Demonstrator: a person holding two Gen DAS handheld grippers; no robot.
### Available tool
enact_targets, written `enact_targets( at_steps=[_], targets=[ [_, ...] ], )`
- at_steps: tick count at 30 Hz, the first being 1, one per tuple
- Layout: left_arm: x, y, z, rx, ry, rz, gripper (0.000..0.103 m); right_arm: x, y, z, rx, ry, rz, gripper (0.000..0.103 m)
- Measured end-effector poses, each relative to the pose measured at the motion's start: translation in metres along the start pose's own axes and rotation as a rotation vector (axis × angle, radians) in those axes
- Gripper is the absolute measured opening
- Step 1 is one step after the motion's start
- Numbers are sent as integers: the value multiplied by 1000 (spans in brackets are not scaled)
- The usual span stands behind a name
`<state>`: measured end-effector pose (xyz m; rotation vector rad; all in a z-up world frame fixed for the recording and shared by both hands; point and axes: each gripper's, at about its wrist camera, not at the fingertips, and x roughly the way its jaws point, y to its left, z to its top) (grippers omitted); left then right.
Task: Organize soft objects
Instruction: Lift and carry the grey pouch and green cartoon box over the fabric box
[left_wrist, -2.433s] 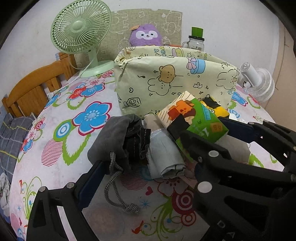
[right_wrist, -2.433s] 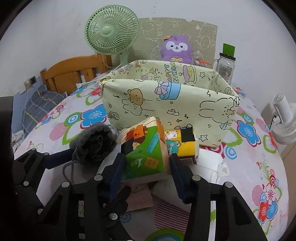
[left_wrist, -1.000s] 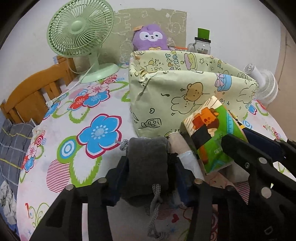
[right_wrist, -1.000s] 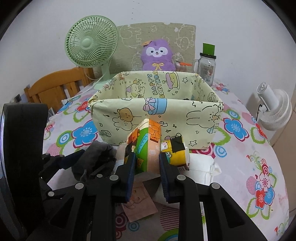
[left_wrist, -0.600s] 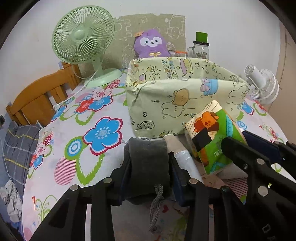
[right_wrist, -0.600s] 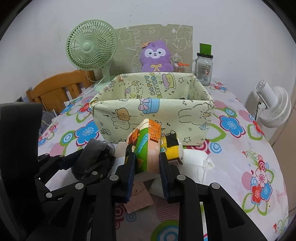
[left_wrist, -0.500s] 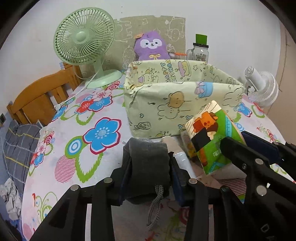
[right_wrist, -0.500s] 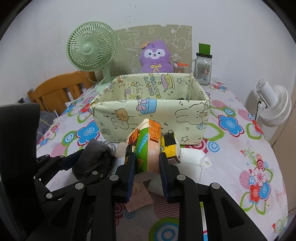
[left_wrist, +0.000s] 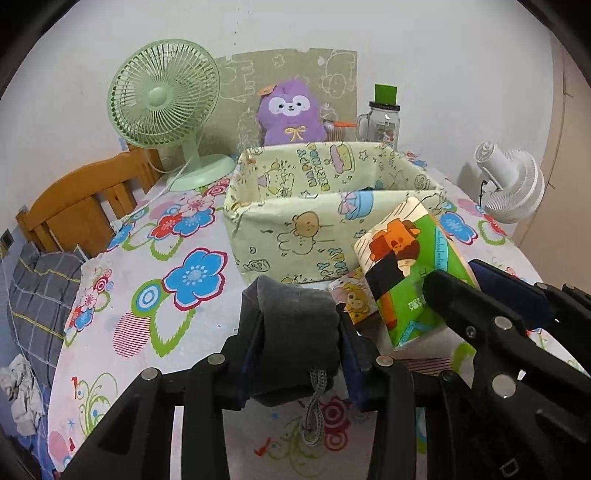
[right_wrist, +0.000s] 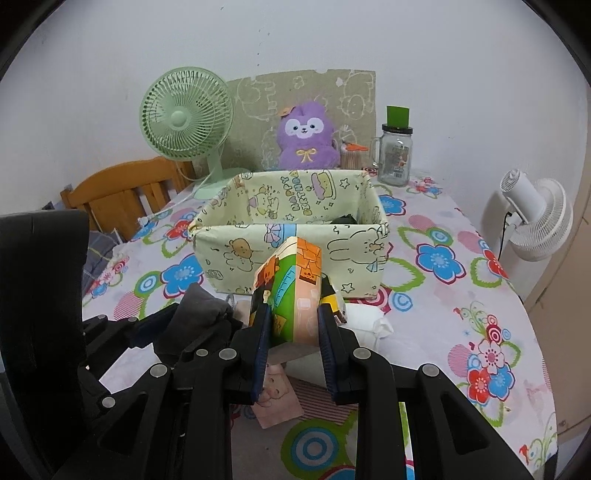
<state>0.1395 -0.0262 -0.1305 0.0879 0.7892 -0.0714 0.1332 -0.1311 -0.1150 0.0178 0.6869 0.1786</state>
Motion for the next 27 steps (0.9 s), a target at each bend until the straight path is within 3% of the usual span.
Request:
enact_targets(
  at_steps=[27],
  targets=[
    [-75,-33,19,-16,-91,-28,39,-86,-18,21,-26,-99,-39,29]
  ],
)
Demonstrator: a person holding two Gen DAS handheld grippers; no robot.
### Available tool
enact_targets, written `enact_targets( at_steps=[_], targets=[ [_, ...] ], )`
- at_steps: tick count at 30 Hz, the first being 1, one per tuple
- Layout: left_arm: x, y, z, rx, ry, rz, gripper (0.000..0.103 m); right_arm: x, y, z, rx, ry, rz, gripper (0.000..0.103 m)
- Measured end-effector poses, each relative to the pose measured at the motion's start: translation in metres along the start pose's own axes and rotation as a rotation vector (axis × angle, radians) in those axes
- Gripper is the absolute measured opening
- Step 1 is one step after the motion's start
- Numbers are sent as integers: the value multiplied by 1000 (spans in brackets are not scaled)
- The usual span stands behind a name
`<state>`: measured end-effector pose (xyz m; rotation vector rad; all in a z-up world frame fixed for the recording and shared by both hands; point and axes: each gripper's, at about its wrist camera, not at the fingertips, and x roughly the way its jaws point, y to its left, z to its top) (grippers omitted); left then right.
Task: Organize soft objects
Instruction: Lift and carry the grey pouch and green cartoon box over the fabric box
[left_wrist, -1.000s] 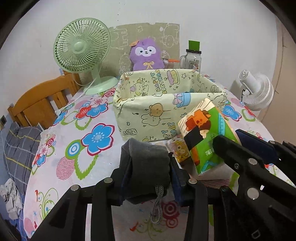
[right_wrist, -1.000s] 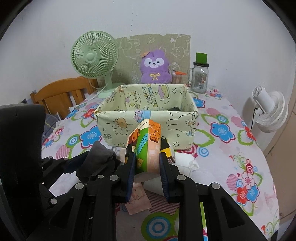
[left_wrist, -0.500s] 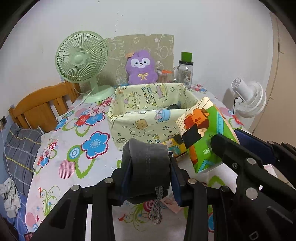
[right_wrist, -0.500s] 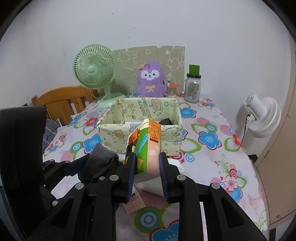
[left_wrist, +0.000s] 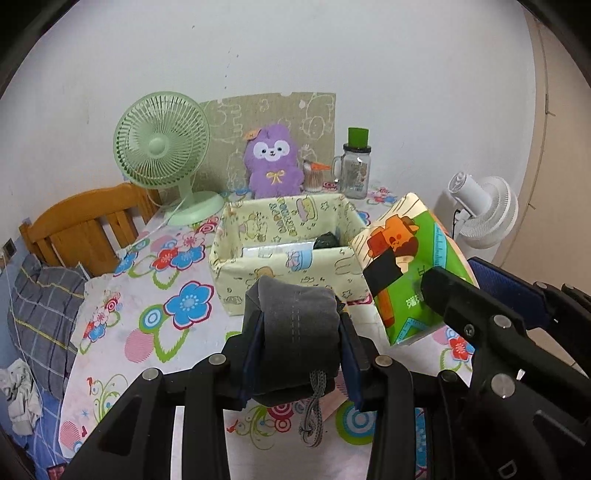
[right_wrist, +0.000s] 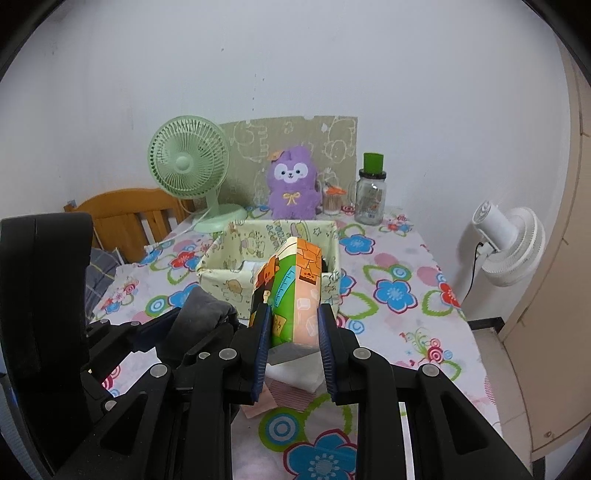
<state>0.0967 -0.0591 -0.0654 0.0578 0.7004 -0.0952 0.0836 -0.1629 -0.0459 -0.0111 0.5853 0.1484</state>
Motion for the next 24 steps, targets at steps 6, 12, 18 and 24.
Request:
enact_targets(
  at_steps=[6,12,18,24],
  targets=[
    [-12,-6,8,12,-24,-4,39,-12,-3,7,-12,-27,-10,28],
    [-20,-8,18,17,-52,-6,39,-17,-6,17,-13,-53,-13,29],
    [-20,-8,28,20,-60,-14,39,-12,-9,27,-10,-58,-19,29],
    [-17,-7,35,20,-65,-19,39,-1,-10,37,-10,-56,-21,29]
  ],
)
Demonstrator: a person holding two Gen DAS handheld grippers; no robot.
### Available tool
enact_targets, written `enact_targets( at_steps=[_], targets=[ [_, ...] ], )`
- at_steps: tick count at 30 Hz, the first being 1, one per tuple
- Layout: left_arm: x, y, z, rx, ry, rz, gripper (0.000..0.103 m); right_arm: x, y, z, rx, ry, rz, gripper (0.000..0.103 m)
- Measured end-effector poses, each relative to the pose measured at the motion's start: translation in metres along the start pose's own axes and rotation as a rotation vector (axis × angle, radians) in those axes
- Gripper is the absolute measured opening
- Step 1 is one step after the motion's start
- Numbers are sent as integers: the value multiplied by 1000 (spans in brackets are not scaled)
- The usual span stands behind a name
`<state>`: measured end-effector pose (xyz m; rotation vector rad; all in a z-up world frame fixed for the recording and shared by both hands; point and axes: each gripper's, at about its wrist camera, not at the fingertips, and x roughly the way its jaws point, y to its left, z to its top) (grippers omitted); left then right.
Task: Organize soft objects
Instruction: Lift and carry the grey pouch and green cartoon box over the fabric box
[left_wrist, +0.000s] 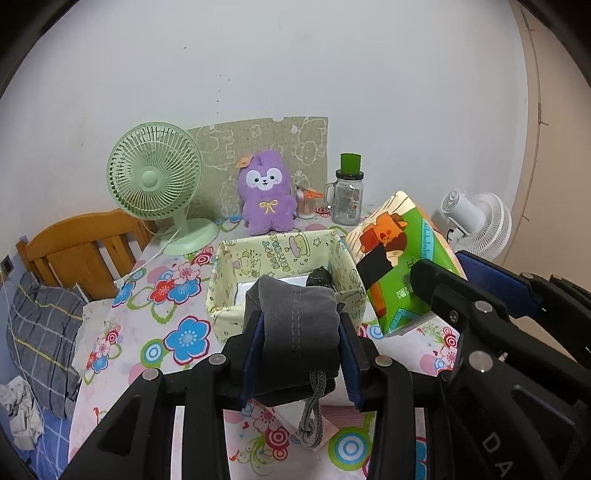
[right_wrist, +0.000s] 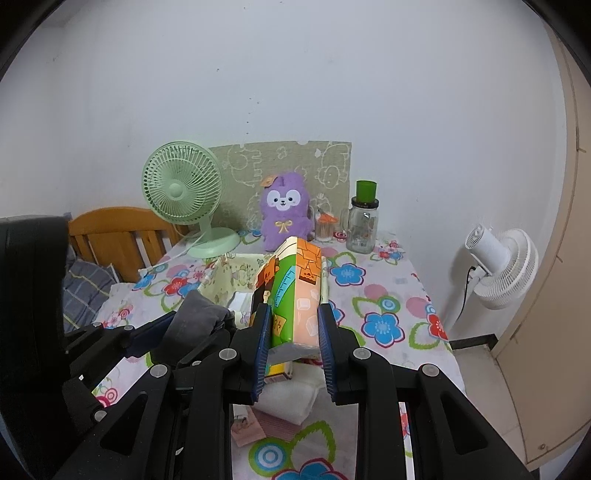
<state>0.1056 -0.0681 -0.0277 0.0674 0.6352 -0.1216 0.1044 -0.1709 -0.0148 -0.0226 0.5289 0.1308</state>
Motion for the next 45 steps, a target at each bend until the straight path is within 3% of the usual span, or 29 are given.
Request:
enact_targets(
  at_steps=[26,45],
  targets=[
    [41,10,40,6,-8,12,39,68,-8,35,21,31,9,29],
    [108,31,58,-7,57,5,39,148,-8,48,46,135,36,29]
  ],
)
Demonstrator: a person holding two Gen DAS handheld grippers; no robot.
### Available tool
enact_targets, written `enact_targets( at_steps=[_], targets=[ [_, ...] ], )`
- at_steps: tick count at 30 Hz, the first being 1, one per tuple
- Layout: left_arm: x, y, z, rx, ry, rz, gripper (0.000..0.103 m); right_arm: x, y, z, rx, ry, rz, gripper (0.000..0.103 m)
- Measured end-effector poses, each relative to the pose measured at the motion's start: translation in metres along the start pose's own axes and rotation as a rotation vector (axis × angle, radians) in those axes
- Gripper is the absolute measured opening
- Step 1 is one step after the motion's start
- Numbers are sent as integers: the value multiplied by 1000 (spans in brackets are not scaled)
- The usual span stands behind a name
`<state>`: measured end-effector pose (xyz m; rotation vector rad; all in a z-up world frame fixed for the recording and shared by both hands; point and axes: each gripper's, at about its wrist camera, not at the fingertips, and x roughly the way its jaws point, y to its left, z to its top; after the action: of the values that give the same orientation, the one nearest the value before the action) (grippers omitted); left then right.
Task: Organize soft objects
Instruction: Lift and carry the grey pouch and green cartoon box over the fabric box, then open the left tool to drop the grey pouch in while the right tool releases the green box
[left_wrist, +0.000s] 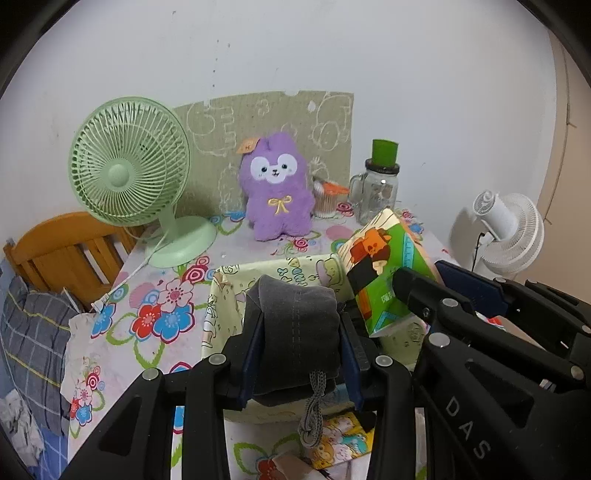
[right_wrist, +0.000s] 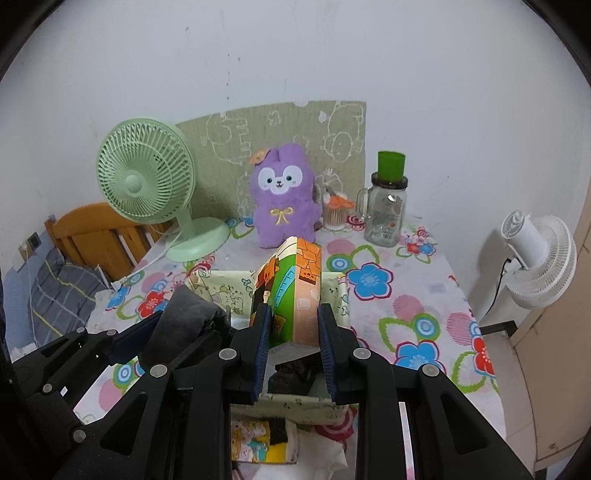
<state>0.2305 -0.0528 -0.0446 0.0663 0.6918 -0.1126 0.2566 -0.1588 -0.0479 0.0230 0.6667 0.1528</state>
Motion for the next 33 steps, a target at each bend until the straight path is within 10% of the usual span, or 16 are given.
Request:
enact_targets(
  at_steps=[13,18,25,33],
  targets=[
    [42,9,5,-13,57,-19,39,42,-5,6,27,80,36,31],
    [48,8,8,-14,64,-29,40,41,-9,8,36,70,-2,68],
    [59,1,17,0,64,-40,41,41,-24,11,65,67,-54,71],
    [65,-9,16,16,60,-43,80,38,-32,7,60,65,-92,72]
  ],
)
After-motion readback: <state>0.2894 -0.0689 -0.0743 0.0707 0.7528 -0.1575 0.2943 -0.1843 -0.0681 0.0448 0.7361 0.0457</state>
